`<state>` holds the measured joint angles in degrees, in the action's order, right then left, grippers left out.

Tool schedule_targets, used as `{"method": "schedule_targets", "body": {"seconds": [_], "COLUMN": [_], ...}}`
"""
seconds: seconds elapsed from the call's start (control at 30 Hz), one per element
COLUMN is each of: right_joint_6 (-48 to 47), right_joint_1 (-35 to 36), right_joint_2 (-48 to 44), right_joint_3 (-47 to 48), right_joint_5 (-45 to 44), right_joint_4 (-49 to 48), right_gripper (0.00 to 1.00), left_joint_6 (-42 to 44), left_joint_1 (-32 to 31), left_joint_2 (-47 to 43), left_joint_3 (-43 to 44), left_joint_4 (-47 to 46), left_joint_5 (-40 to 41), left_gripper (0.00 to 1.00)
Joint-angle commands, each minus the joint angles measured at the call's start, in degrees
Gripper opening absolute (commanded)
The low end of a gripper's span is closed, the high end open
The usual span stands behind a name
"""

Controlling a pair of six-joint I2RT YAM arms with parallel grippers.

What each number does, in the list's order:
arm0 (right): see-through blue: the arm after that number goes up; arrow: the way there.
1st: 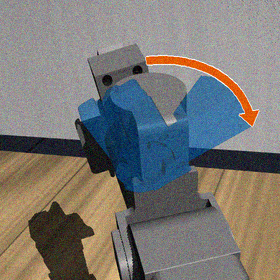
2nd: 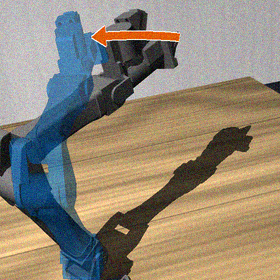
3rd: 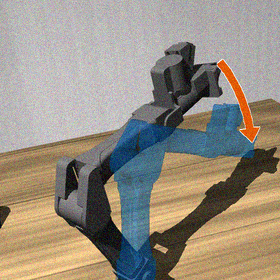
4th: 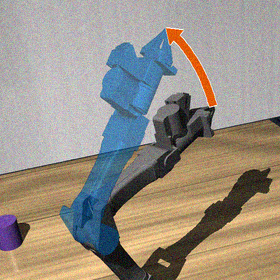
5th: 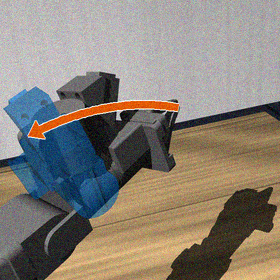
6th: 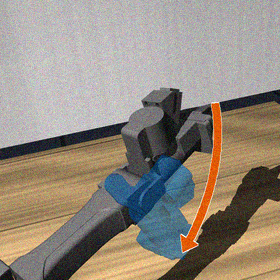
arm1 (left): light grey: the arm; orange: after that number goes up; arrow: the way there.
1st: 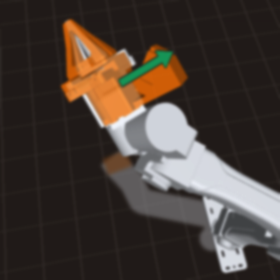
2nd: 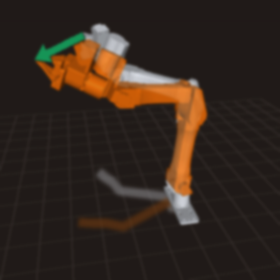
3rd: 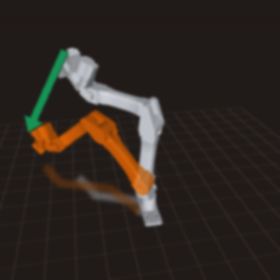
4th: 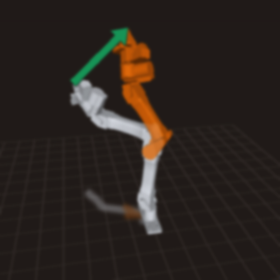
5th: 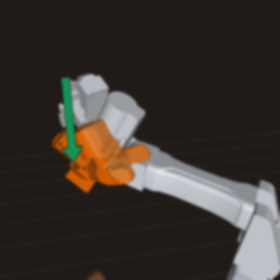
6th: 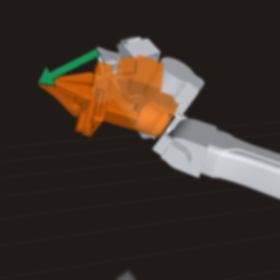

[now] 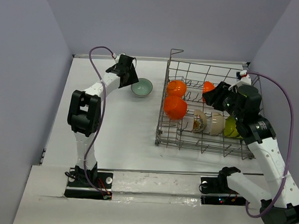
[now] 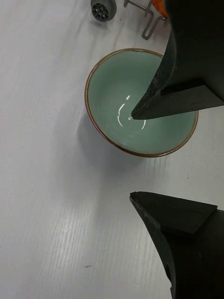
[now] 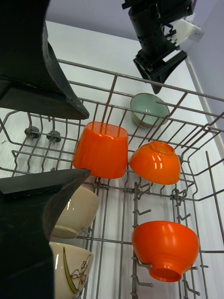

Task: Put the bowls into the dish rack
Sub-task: Pick up the bowl from the corner of the board.

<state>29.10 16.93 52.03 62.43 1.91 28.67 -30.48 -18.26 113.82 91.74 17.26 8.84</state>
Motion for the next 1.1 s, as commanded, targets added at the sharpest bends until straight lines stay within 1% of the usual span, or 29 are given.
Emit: {"method": "schedule_targets", "body": {"seconds": [0.0, 0.2, 0.33, 0.4, 0.5, 0.63, 0.67, 0.77, 0.8, 0.87, 0.9, 0.97, 1.0, 1.07], "right_joint_6": [-1.2, -1.2, -1.2, -1.3, -1.5, -1.8, -1.7, -1.8, -1.9, -2.1, -2.5, -3.3, -4.1, -4.9], "right_joint_1": [-0.1, -0.1, -0.1, -0.1, -0.1, -0.1, -0.1, -0.1, -0.1, -0.1, -0.1, -0.1, -0.1, -0.1], "right_joint_2": [-0.8, -0.6, -0.4, -0.2, -0.1, 0.2, 0.3, 0.4, 0.4, 0.5, 0.5, 1.1, 1.3, 1.8], "right_joint_3": [0.9, 0.9, 1.1, 1.1, 0.9, 1.0, 1.0, 1.3, 1.4, 1.5, 1.6, 2.5, 3.0, 4.7], "right_joint_5": [0.2, 0.5, 0.5, 0.6, 0.5, 0.2, 0.3, 0.3, 0.2, -0.2, -0.2, -0.3, -0.2, 0.3], "right_joint_4": [-0.3, -0.2, -0.1, 0.1, 0.2, 0.2, 0.3, 0.3, 0.3, 0.5, 0.6, 1.1, 1.4, 2.4], "right_gripper": [0.52, 0.52, 0.52, 0.52, 0.52, 0.52, 0.52, 0.52, 0.52, 0.52, 0.52, 0.52, 0.52, 0.52], "left_joint_6": [1.0, 1.7, 2.6, 3.1, 3.1, 3.1, 3.1, 3.2, 3.4, 3.7, 3.8, 4.6, 4.9, 5.8], "left_joint_1": [0.3, 0.6, 0.8, 0.9, 0.9, 0.9, 0.9, 0.9, 0.9, 0.9, 0.9, 0.9, 0.9, 0.9], "left_joint_2": [-0.1, 1.3, 3.2, 5.2, 5.9, 5.7, 5.6, 5.1, 4.9, 4.3, 4.1, 3.5, 3.3, 1.9], "left_joint_3": [-1.0, -2.0, 0.4, 1.5, 0.5, -0.8, -1.0, -0.8, -0.7, -0.5, -0.2, 0.6, 1.5, 1.9], "left_joint_4": [-2.1, -2.9, -1.1, -0.3, -1.1, -2.2, -2.5, -2.5, -2.5, -2.3, -2.0, -1.2, 0.0, 0.8], "left_joint_5": [-0.6, -1.8, -3.9, -4.8, -5.1, -5.1, -5.1, -5.1, -5.1, -5.1, -5.1, -4.8, -4.7, -4.3], "left_gripper": [0.71, 0.7, 0.69, 0.67, 0.65, 0.59, 0.51, 0.39, 0.3, 0.25, 0.2, 0.13, 0.06, 0.0]}}
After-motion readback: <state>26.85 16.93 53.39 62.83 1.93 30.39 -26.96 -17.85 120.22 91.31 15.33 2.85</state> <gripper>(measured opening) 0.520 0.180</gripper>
